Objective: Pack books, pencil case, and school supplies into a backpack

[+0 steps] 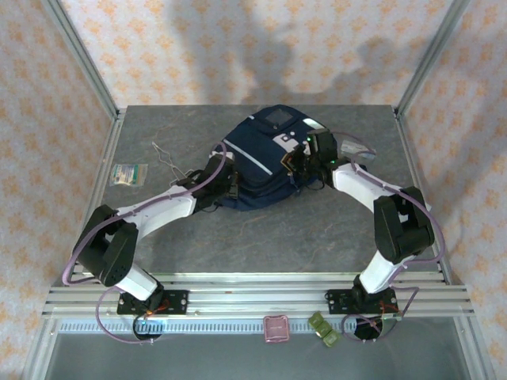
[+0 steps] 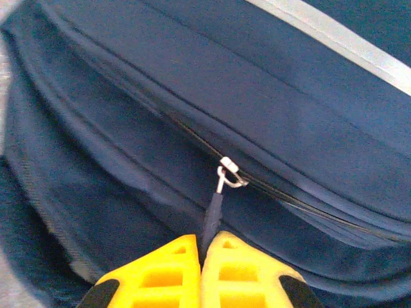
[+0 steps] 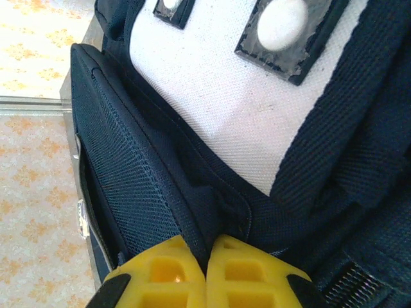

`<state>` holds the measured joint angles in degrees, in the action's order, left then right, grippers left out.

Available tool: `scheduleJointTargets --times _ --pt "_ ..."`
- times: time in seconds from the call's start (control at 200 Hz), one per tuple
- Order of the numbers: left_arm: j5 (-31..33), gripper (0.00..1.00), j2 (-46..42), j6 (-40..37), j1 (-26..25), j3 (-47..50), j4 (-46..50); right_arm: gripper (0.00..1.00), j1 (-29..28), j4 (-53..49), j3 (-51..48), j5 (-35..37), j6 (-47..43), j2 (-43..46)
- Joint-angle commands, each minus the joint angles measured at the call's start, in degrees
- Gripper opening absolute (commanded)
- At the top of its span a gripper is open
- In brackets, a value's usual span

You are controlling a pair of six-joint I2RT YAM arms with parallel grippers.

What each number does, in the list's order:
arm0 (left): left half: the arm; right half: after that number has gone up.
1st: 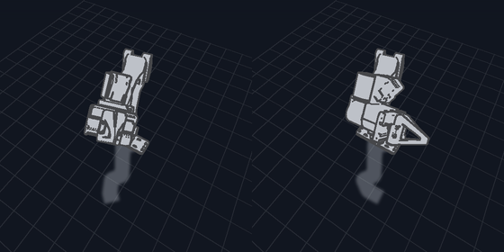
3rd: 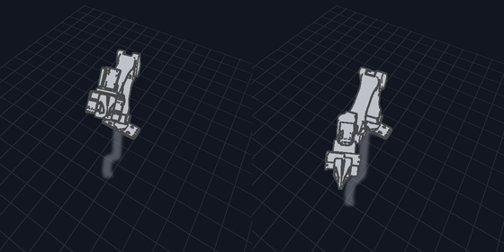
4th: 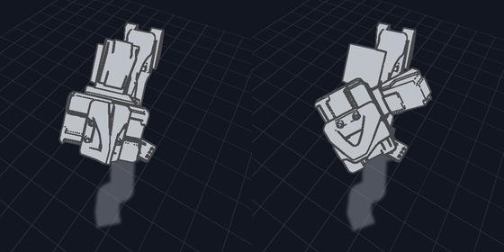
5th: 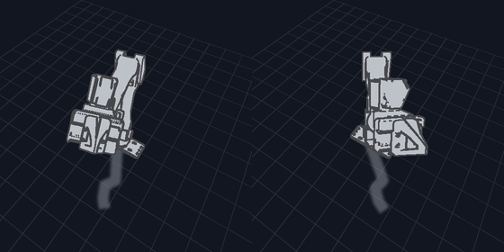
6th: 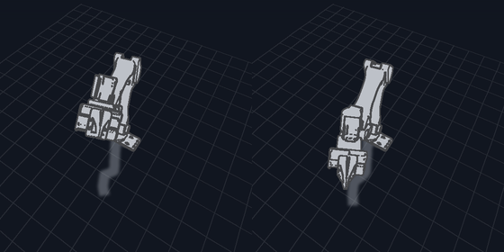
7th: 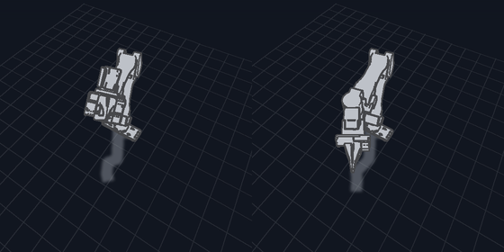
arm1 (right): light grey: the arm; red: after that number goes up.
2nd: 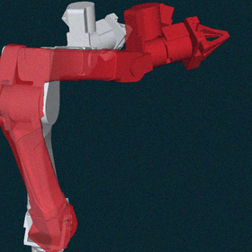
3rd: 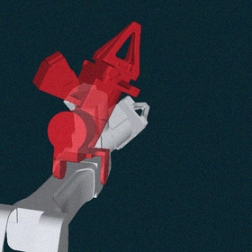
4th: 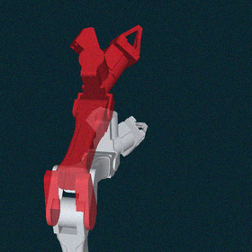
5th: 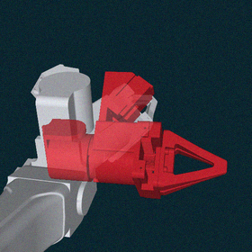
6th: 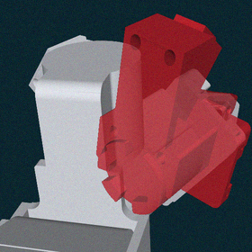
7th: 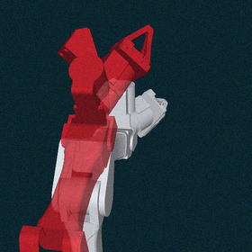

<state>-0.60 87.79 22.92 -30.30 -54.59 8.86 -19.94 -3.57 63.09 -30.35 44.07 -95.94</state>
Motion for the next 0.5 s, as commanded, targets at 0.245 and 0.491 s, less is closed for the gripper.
scheduleJointTargets --times 0.245,0.491 --pt "1.82 0.0 -3.55 -1.14 -1.77 1.03 3.7 0.0 1.7 1.12 7.37 5.79 -3.33 -1.5" --pt "-2.24 0.0 -1.95 1.09 -10.55 -1.42 1.05 0.0 4.58 -3.92 19.37 7.03 -5.16 -8.49"
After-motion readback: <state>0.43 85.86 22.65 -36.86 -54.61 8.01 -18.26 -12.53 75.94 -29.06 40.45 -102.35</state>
